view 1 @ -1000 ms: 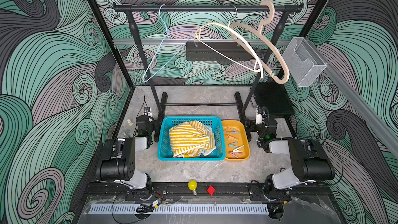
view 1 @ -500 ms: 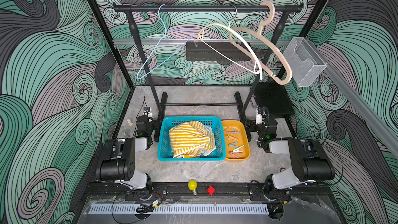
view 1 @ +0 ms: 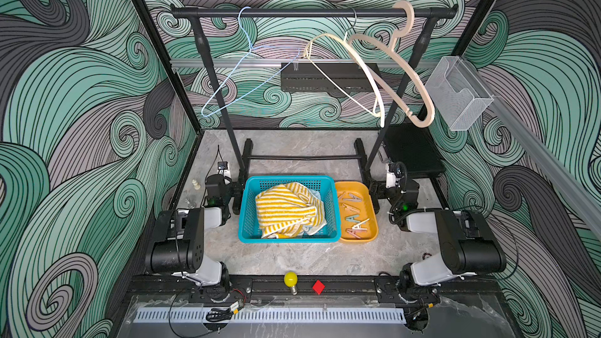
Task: Remove the clothespins securing towels to the hanger
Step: Reset both arms
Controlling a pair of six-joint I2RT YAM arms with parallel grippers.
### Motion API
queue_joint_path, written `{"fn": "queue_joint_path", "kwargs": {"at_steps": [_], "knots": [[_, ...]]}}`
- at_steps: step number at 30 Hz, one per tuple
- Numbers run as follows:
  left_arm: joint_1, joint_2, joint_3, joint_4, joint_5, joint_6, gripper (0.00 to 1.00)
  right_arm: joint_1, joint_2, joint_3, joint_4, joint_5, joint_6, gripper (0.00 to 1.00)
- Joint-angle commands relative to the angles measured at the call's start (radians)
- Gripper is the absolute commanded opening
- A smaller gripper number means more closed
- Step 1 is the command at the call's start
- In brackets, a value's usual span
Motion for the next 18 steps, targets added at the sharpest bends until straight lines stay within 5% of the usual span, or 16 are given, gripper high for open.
{"fn": "queue_joint_path", "kwargs": {"at_steps": [1,3,5,18], "knots": [[-0.003,0.007,0.026,-0.022,0.021,0.009,0.86,-0.004,0.002,0.017,-0.005,-0.023,-0.011,0.99],[-0.003,0.008,0.028,-0.025,0.021,0.009,0.86,-0.004,0.002,0.017,-0.006,-0.022,-0.011,0.99],[-0.003,0.006,0.027,-0.023,0.020,0.009,0.99,-0.004,0.002,0.018,-0.005,-0.022,-0.011,0.99],[-0.003,0.006,0.028,-0.025,0.018,0.009,0.99,-0.004,0.002,0.018,-0.006,-0.022,-0.011,0.99]]}}
